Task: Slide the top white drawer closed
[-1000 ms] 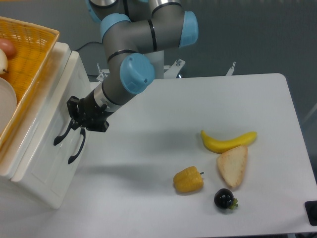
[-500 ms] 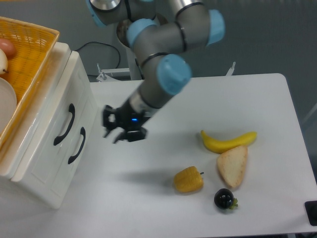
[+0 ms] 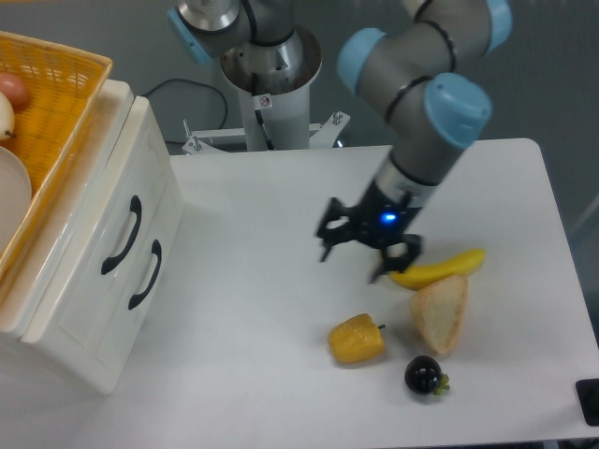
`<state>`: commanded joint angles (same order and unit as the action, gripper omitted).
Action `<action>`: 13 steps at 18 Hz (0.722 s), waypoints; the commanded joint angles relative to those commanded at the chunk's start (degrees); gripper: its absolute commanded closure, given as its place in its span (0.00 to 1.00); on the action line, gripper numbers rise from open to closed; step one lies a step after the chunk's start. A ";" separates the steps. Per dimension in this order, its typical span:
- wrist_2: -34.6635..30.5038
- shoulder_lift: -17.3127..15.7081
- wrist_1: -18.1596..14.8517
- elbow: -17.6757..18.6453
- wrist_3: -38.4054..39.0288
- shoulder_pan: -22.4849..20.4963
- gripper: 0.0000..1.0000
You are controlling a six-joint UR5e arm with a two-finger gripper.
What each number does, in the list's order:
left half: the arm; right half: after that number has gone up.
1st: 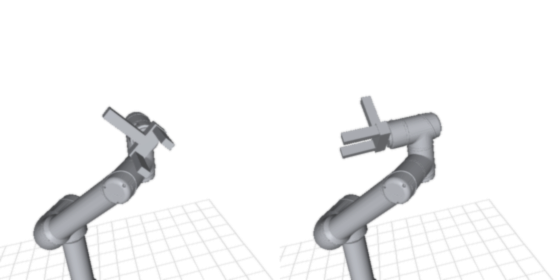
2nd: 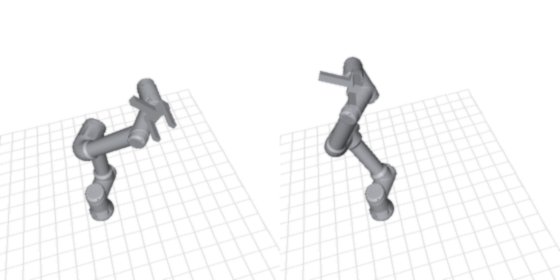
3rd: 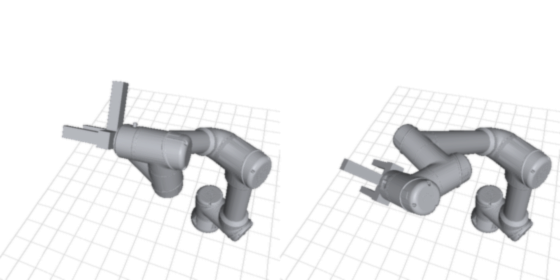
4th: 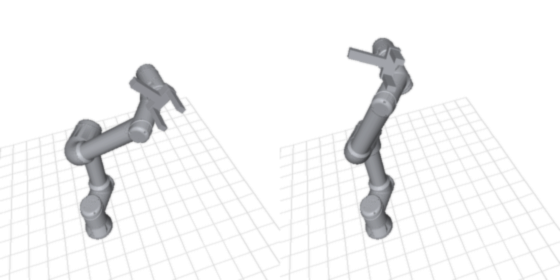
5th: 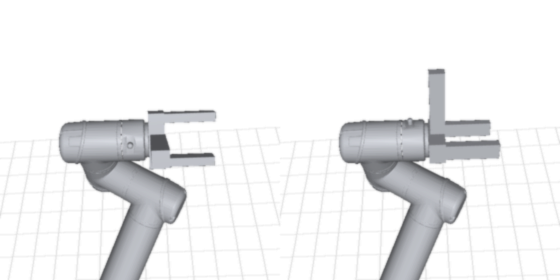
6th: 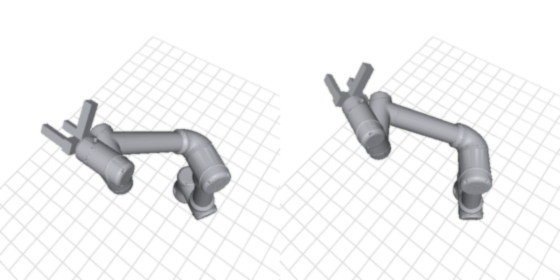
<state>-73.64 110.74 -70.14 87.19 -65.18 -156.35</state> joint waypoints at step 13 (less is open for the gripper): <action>-16.53 4.57 1.93 -2.81 -36.06 -9.84 0.00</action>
<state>-90.17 115.31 -68.20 84.38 -101.24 -166.19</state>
